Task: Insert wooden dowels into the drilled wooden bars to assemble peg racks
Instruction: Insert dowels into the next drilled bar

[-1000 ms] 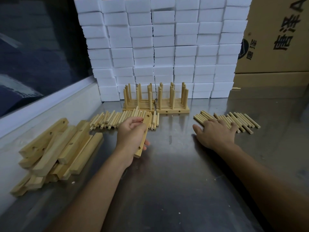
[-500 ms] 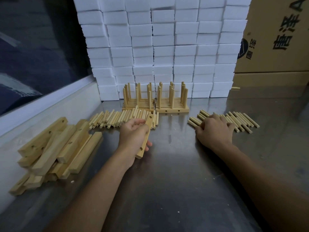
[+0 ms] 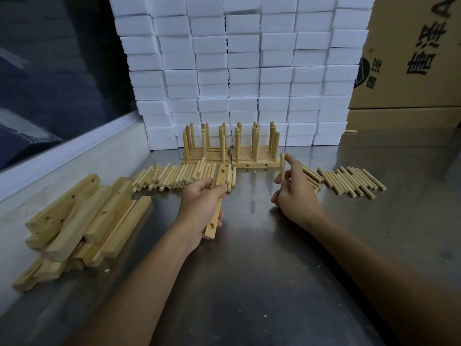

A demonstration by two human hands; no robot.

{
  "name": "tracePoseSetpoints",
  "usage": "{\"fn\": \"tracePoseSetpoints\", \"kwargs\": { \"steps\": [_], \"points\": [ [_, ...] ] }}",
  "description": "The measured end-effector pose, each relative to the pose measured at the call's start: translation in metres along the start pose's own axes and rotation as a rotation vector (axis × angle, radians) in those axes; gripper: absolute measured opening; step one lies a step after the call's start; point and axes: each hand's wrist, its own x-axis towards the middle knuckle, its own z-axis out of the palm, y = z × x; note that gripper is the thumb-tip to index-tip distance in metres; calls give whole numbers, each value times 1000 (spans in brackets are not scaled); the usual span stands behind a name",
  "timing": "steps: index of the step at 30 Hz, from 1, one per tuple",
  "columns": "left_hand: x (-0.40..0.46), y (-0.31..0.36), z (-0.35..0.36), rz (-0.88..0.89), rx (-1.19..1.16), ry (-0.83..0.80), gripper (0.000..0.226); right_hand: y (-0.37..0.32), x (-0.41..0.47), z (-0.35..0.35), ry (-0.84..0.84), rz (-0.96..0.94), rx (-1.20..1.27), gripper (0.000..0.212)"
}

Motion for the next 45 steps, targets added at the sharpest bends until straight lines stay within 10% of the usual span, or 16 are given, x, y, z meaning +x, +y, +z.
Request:
{"fn": "tracePoseSetpoints", "kwargs": {
  "steps": [13,45],
  "points": [
    [-1,-3,2,8,46,16,23,9,5,-6,229,-51,63,27],
    [-8,3,8,126,179,-276,48,-35,-15,13,73,-357,40,4]
  ]
}}
